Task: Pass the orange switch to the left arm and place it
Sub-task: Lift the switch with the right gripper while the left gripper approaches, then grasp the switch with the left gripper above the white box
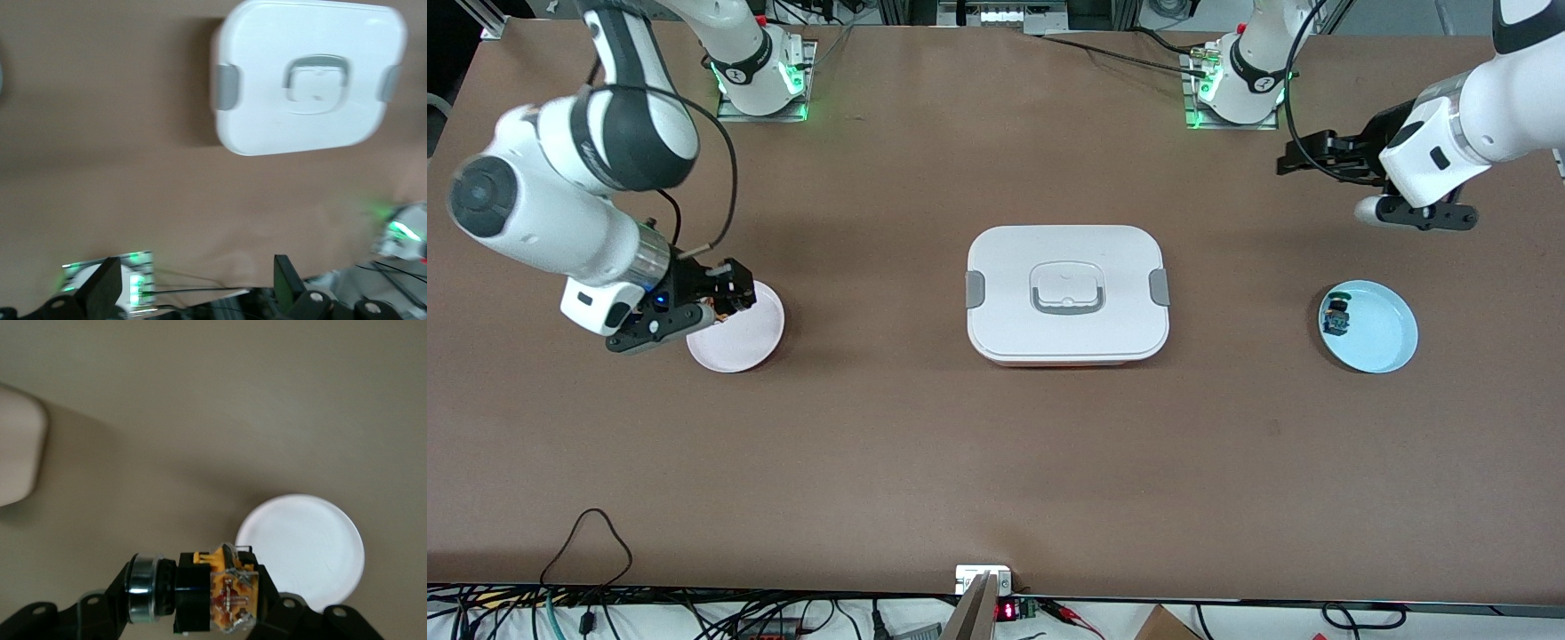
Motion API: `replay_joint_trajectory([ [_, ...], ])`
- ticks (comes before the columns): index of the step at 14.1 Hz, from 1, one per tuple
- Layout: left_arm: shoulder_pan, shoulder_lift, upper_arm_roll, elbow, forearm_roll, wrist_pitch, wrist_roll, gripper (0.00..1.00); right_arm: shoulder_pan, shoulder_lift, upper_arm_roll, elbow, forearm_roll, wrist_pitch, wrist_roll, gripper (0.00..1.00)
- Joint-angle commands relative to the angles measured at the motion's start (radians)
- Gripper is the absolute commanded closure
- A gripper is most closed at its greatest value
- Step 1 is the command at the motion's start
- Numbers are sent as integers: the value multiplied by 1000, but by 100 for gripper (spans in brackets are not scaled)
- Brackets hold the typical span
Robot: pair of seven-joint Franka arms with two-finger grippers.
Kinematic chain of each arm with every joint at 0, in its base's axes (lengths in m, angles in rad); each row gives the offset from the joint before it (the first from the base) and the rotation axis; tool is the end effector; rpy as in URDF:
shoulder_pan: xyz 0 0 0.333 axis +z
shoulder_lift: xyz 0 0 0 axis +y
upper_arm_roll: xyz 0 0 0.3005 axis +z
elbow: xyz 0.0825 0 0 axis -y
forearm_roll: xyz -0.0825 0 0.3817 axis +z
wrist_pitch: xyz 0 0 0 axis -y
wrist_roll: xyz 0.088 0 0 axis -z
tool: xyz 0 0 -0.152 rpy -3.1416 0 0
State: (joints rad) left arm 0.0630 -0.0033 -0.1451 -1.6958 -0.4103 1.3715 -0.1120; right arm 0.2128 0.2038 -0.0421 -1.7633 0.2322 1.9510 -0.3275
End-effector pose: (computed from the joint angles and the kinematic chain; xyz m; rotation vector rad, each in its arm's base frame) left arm 0.5005 -0.1079 0.5110 2.7204 0.0185 -0.4938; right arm 0.5989 0.1296 0.3885 -2.8730 -0.5986 -0.0010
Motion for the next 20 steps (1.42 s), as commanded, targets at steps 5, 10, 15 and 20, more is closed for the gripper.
replay_joint_trajectory([
  [5, -6, 63, -5, 1, -473, 101, 6, 0, 29, -15, 4, 27, 545, -29, -791, 100],
  [10, -35, 138, -27, -22, -769, 211, 30, 0, 94, 0, 4, 16, 902, -55, -1203, 100],
  [15, -187, 169, -28, -96, -1071, 495, 165, 0, 155, 32, 4, -18, 1274, -185, -1443, 100],
  [20, -354, 216, -27, -104, -1269, 701, 349, 0, 240, 55, 4, -18, 1453, -141, -1469, 100],
])
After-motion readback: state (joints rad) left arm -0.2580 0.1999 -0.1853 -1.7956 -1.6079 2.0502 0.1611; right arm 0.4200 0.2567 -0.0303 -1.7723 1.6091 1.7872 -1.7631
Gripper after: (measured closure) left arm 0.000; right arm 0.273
